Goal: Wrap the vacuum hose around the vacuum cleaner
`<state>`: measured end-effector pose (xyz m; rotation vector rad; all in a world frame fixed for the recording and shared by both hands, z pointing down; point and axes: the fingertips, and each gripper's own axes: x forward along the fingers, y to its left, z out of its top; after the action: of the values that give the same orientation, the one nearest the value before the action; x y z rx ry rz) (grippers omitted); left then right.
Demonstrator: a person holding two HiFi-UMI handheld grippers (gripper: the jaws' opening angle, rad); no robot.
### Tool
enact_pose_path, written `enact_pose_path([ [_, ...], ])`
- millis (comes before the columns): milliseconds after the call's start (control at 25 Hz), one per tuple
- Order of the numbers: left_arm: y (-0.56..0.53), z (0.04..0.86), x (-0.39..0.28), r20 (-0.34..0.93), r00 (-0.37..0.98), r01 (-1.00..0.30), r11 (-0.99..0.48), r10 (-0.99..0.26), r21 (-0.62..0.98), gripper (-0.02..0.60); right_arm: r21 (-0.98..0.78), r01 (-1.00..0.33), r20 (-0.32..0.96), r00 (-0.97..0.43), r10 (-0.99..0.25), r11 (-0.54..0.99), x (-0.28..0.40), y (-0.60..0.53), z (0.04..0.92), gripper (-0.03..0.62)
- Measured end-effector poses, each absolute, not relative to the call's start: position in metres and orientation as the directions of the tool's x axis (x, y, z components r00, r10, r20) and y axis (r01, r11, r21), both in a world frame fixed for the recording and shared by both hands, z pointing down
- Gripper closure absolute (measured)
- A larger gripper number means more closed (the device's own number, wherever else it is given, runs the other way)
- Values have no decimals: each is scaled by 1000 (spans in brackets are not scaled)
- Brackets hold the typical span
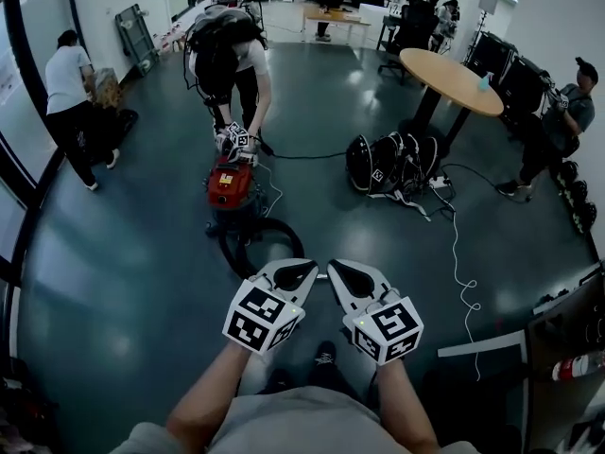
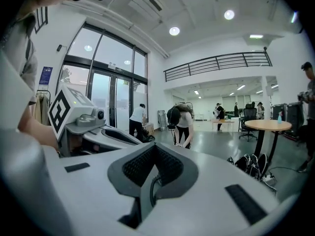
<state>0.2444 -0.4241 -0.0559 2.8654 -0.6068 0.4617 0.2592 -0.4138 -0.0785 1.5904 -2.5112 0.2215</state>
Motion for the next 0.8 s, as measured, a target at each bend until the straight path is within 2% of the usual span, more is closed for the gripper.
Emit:
enact_pose_path([
  [320,-400,-71,256,296,892,-377,-923,-341,74,575,-60,-928,148,-372,-916,367,269,-385,-98,591],
  [800,-379,-86,268,270,915,-326,-944,-301,54,575,-62,-950,124,-312,-942,306,284,-359,-110,591],
])
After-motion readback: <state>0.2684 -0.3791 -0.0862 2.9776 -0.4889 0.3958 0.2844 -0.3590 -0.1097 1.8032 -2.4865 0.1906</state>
